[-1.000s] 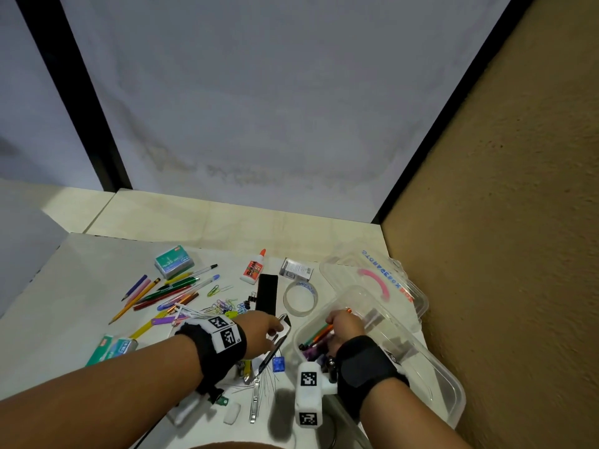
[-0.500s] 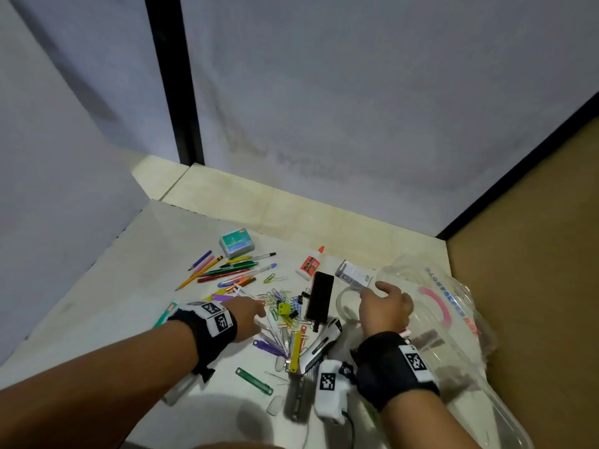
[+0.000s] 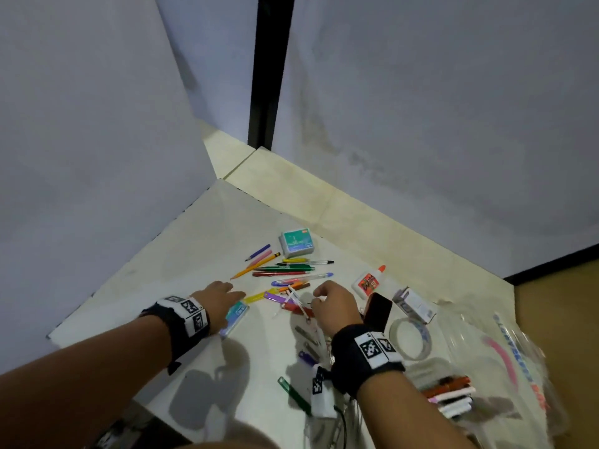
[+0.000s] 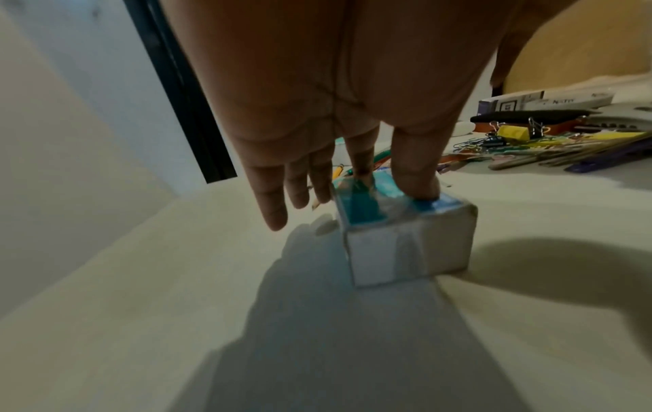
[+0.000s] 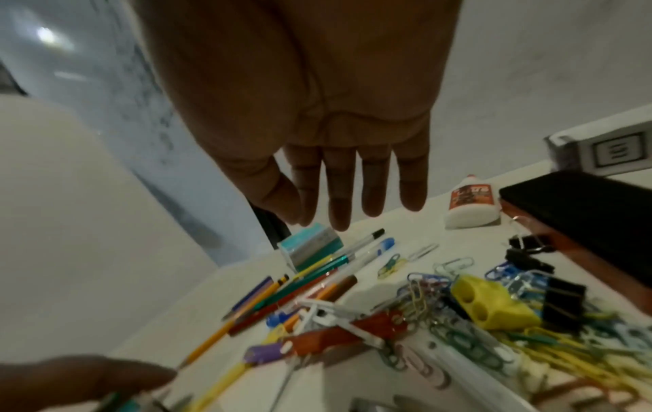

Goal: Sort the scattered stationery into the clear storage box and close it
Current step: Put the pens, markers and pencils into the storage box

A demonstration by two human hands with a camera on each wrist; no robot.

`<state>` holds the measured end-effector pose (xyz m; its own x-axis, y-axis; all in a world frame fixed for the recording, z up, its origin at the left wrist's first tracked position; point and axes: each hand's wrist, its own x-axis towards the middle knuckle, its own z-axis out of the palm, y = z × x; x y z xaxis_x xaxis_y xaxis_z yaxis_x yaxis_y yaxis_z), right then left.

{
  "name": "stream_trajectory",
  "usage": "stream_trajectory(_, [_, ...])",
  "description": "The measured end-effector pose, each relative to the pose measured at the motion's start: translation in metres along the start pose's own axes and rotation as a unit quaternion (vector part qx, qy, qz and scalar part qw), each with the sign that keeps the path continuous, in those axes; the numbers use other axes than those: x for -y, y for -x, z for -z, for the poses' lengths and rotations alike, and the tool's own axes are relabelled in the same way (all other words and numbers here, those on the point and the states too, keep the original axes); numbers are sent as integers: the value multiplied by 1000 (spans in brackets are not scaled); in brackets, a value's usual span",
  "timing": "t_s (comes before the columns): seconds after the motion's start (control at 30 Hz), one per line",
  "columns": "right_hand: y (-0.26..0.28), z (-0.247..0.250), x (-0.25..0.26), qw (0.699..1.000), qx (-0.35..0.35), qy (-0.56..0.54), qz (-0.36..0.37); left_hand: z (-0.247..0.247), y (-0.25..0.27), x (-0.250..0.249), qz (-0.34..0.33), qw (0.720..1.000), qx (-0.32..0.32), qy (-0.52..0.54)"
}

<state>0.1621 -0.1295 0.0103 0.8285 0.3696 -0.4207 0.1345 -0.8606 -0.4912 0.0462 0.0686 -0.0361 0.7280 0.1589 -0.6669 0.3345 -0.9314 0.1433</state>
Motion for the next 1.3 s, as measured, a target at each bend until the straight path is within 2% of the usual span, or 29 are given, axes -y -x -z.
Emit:
stream_trajectory(0.2, [-40,-15,16,989,44,136,24,-18,1,20,25,995,-18,100])
stream_trajectory(0.3, [-66,-18,17,963,93,245,65,-23,-1,24,29,992,-24,124])
stream_trajectory(0.43, [-92,-29,24,935,103,318,119,-19,-5,20,25,991,0,135])
stream_trajectory(0.57, [-101,-42,25,927,104,334,133,-19,-5,20,18,992,-15,127])
stream_trajectory(0.7, [-98,-48,16,923,69,348,150,-22,-6,21,16,991,-15,131])
stream_trajectory(0.97, [-89,-52,12,937,71,322,118,-24,-9,22,1,993,-15,119])
stream_trajectory(1.3, [-86,-62,13,946,106,300,61,-17,-6,20,22,988,15,149])
